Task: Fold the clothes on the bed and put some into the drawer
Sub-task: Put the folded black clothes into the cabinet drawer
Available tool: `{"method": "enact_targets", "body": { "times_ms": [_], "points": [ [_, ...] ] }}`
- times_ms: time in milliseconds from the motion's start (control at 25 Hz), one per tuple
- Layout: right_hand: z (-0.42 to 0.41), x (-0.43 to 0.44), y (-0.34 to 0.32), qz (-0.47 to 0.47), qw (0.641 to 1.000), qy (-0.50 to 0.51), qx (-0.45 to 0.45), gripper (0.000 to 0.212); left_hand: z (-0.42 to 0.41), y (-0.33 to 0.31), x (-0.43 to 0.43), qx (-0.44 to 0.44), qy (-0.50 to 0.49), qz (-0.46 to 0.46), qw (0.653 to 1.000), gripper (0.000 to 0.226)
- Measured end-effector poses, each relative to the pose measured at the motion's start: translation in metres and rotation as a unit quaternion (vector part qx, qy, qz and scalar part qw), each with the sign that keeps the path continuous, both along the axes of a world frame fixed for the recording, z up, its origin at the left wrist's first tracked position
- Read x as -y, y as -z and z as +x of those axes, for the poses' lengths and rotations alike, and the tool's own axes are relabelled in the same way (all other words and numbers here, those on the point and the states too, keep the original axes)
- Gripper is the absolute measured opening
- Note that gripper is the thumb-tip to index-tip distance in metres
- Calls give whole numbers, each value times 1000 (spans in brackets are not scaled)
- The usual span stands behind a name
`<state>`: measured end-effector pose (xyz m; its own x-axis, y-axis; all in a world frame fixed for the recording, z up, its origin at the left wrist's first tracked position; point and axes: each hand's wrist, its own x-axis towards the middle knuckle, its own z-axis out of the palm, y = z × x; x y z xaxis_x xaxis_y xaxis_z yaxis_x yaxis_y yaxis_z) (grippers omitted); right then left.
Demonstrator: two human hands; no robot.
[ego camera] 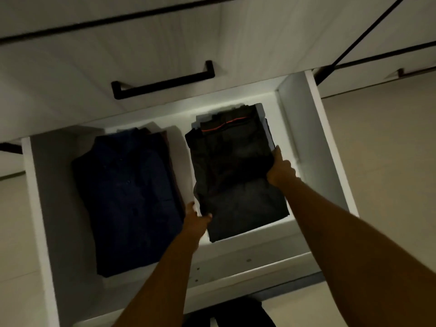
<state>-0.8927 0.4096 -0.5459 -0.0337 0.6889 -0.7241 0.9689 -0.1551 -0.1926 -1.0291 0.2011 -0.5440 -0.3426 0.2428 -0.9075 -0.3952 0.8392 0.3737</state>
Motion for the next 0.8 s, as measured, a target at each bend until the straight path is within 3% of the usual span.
{"method": "enact_targets", "body": {
  "times_ms": [80, 200, 360, 440, 520, 600, 680, 800],
  "points": [
    [1, 28, -21, 25, 998, -38, 42, 89, 10, -12, 30, 4, 24, -18, 1000, 65],
    [10, 88, -47, 29, 997, -77, -5, 91, 29, -34, 76, -62, 119, -42, 990, 57],
    [18, 178, -69, -40, 980, -183, -66, 58, 51, -68, 131, -198, 283, -69, 936, 50],
    [22, 229, -80, -21, 966, -231, -117, 60, 63, -81, 159, -229, 326, -83, 913, 55],
    [33, 271, -77, 52, 955, -255, -141, 76, 73, -76, 184, -254, 329, -88, 905, 78],
    [52, 299, -54, 156, 927, -308, -148, 63, 89, -58, 203, -335, 323, -51, 884, 100],
    [58, 304, -34, 235, 899, -352, -110, 37, 99, -28, 210, -431, 286, -18, 856, 99],
    [51, 293, -18, 316, 883, -339, -76, 25, 101, -10, 196, -445, 259, -36, 857, 81]
  ]
}}
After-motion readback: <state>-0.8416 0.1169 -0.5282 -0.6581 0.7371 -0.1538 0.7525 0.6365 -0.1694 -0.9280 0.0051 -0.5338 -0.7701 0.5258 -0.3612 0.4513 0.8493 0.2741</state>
